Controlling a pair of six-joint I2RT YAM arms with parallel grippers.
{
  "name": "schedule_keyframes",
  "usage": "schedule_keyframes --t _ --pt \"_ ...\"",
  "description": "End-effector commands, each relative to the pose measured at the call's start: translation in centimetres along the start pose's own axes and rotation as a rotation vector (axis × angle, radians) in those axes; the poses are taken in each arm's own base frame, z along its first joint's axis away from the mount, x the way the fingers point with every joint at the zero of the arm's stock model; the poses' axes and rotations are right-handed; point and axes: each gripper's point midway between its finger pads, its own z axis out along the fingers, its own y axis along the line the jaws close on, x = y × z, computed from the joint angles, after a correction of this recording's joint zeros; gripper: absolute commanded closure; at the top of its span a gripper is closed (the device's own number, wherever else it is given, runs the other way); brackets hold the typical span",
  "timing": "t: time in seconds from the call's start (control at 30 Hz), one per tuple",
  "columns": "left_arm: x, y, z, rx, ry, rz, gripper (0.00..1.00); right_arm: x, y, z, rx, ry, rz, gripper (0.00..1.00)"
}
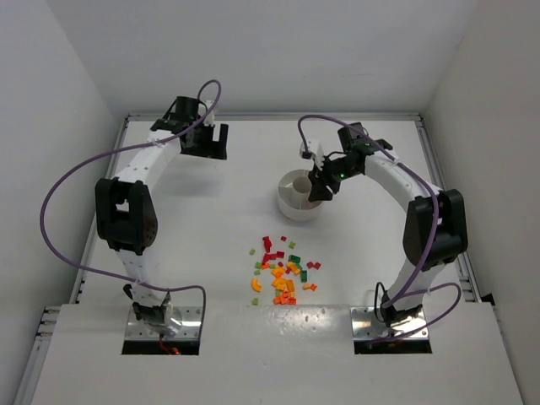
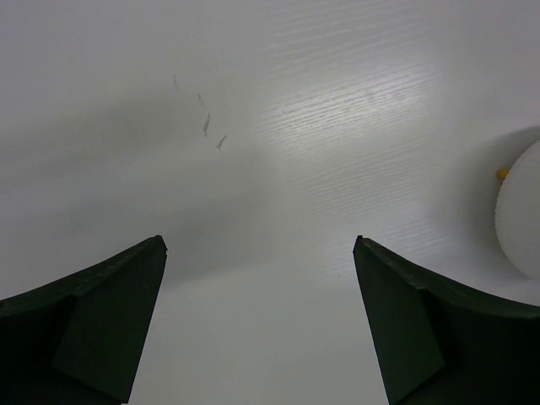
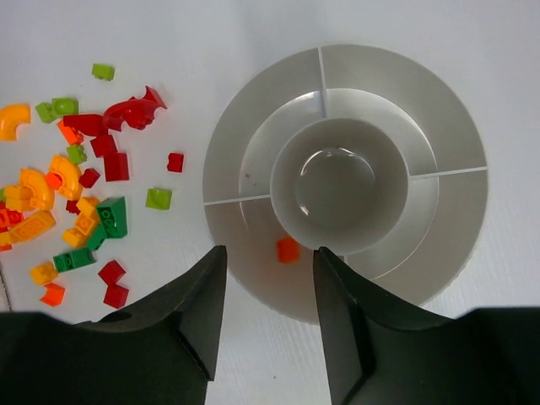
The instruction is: Sort the legos into containers by color
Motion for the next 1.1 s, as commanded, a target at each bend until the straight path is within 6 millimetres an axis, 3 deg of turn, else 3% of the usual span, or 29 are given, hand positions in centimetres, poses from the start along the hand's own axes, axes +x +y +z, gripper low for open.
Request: schedule_keyframes --t 0.0,0.07,0.17,0.2,0.27,0.33,0.4,0.43,0.47,0.57,0.7,0.9,1.07 --pt "-1.9 -1.0 -0.7 0.031 -0.049 0.021 0.0 -2.0 -0.2 -0.8 0.027 -0.046 -0.049 0.53" --pt "-1.5 -1.3 -0.6 0.055 -0.041 0.049 0.0 -2.4 0.0 -1.0 0.026 -0.058 -0.057 0.53" --pt "-1.2 -3.4 -1.6 0.186 -0.059 0.122 0.0 -2.6 0.6 -1.8 0.026 -0.08 -0.087 0.53" --pt "-0.4 -4.6 -1.9 0.271 -0.054 0.18 0.0 -2.9 1.1 -2.4 0.032 -0.086 -0.106 0.53" --pt "0.1 -6.6 -3.1 0.319 -0.072 0.269 0.0 -1.3 2.0 -2.7 0.025 -0.057 -0.12 0.54" --pt "2.5 -9.6 -3.3 0.381 -0.043 0.406 0.0 -0.1 3.3 -3.0 0.012 -0.034 -0.109 0.55" --pt "3.7 -12.1 -4.3 0.398 -0.047 0.518 0.02 1.6 5.0 -3.0 -0.043 0.012 -0.098 0.55" --pt "4.9 -12.3 -4.0 0.386 -0.022 0.543 0.03 2.0 6.3 -3.3 -0.072 0.014 -0.109 0.56" --pt "5.4 -13.5 -4.5 0.398 -0.026 0.578 0.04 3.6 7.8 -3.4 -0.119 0.046 -0.117 0.56" --pt "6.4 -13.9 -4.5 0.393 -0.007 0.595 0.05 5.0 10.2 -3.7 -0.157 0.074 -0.242 0.61" --pt "5.5 -13.5 -4.3 0.352 -0.024 0.509 0.06 7.7 12.1 -3.4 -0.211 0.133 -0.343 0.69" --pt "2.3 -10.8 -3.6 0.314 -0.048 0.289 0.04 8.7 14.7 -3.9 -0.391 0.16 -0.519 0.71" --pt "1.6 -8.2 -3.2 0.296 -0.056 0.17 0.03 8.8 16.3 -3.9 -0.453 0.132 -0.661 0.7"
